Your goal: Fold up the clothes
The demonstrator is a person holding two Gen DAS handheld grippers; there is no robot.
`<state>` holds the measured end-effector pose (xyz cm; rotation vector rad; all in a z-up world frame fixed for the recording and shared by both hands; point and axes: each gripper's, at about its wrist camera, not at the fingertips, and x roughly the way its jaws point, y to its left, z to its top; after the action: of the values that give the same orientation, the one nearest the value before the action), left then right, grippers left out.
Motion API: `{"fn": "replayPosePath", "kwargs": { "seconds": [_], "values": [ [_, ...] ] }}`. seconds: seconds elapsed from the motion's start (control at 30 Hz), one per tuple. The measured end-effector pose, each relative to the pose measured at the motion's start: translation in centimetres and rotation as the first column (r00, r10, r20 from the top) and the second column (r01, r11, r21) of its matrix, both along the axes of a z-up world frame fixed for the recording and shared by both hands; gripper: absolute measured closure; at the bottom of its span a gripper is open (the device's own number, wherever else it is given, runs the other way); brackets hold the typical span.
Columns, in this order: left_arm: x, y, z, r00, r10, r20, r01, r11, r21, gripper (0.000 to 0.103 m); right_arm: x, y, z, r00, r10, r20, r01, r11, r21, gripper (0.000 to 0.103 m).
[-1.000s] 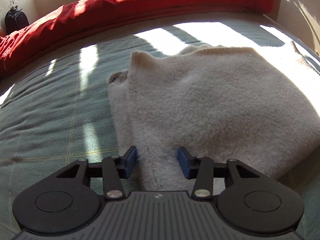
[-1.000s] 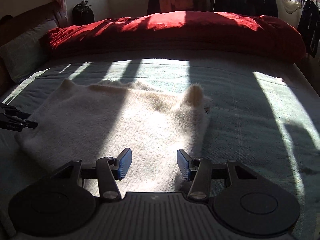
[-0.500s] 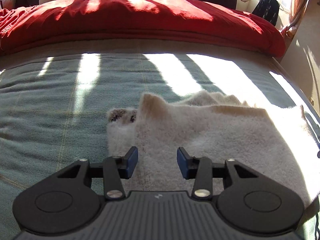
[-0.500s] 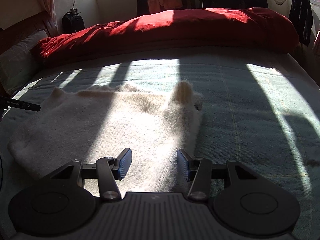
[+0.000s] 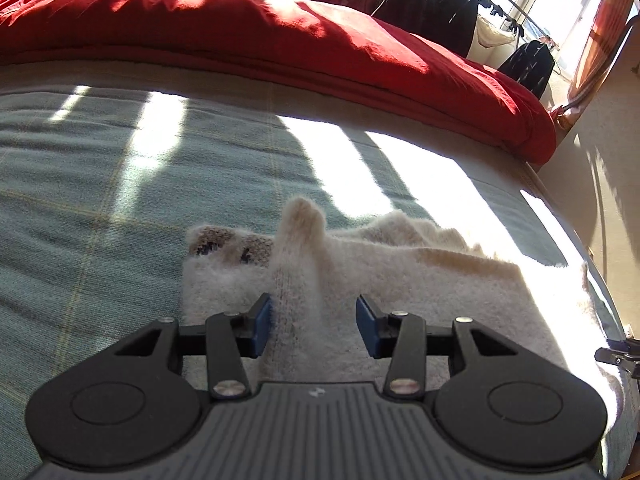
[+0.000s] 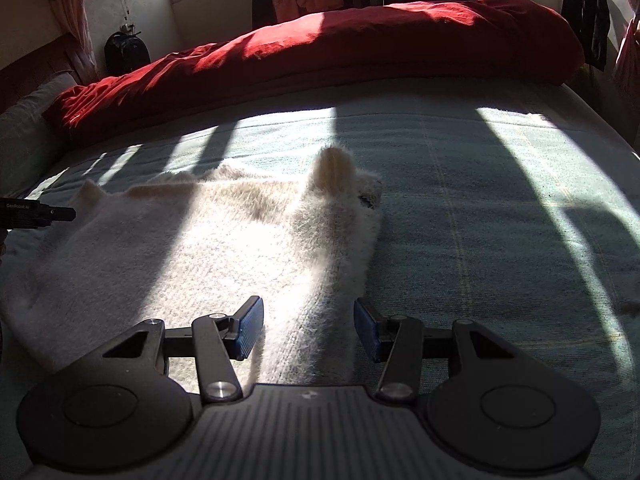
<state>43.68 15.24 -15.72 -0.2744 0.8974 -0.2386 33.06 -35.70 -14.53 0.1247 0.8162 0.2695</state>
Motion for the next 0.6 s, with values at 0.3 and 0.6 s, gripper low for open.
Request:
{"fn": "replayPosePath", "kwargs": {
  "seconds": [0.3, 0.6],
  "values": [
    [-1.8, -0.8, 2.4, 0.995, 0.051, 0.09, -0.056, 0.997, 0.057, 0.092, 0.7, -1.1, 0.4, 0.998, -0.045, 0.038, 0.042, 0.996, 0.08, 0.048],
    [-2.1, 0.1, 3.5, 0.993, 0.068, 0.096, -0.071, 0.997, 0.033, 0.092, 4.1, -3.3, -1.6, 0.99, -0.126, -0.063, 0.138, 0.957, 0.255, 0.081]
  ]
}}
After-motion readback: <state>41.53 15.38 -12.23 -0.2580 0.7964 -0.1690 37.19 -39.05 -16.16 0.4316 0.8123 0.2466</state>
